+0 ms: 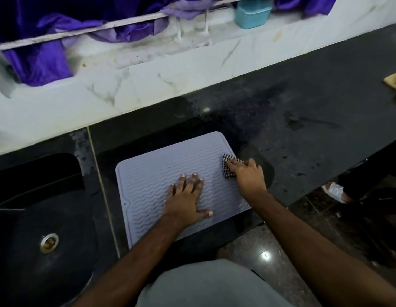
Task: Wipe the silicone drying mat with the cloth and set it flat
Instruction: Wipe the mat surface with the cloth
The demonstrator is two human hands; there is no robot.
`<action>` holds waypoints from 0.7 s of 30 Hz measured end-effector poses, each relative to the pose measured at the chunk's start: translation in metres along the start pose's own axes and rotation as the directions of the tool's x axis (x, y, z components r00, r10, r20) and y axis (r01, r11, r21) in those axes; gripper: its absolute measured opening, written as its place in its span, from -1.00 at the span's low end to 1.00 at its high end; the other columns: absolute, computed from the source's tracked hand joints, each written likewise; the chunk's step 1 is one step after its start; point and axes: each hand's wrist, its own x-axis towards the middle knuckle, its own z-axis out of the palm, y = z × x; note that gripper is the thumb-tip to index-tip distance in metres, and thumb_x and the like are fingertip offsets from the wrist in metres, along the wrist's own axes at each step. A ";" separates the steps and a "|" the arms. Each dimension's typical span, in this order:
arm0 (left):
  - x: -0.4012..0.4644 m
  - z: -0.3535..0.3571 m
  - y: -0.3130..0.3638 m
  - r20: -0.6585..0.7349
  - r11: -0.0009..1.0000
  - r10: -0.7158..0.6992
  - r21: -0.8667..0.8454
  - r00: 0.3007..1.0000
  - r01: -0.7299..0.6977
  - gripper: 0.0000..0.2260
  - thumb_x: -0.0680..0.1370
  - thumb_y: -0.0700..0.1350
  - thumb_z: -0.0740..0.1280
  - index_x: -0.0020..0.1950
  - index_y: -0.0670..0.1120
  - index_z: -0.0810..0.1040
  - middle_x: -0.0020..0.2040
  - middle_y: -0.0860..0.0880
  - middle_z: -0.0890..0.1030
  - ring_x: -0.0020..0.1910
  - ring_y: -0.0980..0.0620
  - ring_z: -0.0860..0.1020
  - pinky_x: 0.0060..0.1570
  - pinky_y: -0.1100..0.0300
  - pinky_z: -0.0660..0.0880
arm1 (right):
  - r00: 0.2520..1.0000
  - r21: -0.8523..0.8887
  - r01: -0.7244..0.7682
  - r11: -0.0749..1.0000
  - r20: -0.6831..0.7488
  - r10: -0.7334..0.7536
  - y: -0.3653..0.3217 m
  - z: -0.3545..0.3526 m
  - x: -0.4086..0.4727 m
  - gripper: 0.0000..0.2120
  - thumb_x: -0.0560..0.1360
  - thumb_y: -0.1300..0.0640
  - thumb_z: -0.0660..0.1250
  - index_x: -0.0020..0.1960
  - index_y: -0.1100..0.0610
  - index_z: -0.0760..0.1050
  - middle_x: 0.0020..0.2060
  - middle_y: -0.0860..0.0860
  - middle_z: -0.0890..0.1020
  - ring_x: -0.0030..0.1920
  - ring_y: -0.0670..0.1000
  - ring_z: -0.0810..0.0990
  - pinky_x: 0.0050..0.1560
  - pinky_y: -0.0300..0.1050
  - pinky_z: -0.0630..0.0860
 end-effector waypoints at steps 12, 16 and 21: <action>0.002 0.014 0.004 -0.088 0.999 -0.035 0.026 0.996 0.038 -0.05 0.43 0.55 0.07 0.65 0.10 -0.16 0.66 0.04 -0.14 0.62 -0.18 -0.17 0.50 -0.31 -0.06 | 0.972 0.002 -0.231 0.973 0.045 0.231 0.002 0.006 -0.079 -0.69 0.45 0.22 0.22 0.15 0.06 0.54 -0.05 0.07 0.65 0.11 0.16 0.46 0.03 0.02 0.45; 0.002 0.016 0.002 -0.097 0.999 -0.027 0.020 0.995 0.029 -0.06 0.43 0.55 0.05 0.65 0.11 -0.16 0.66 0.04 -0.13 0.62 -0.17 -0.16 0.51 -0.31 -0.06 | 0.971 0.053 -0.228 0.972 0.083 0.223 -0.018 0.005 -0.089 -0.71 0.39 0.23 0.23 0.07 0.12 0.56 -0.07 0.12 0.67 0.09 0.20 0.51 0.04 0.00 0.50; -0.004 0.004 -0.008 0.002 0.977 0.100 -0.189 0.995 -0.098 0.01 0.44 0.44 0.28 0.65 0.07 -0.21 0.65 0.03 -0.25 0.62 -0.11 -0.24 0.56 -0.14 -0.20 | 0.980 0.291 -0.165 0.942 0.156 0.124 -0.067 0.013 -0.094 -0.77 0.36 0.22 0.23 -0.03 0.18 0.57 -0.09 0.16 0.67 0.02 0.21 0.60 -0.01 -0.02 0.53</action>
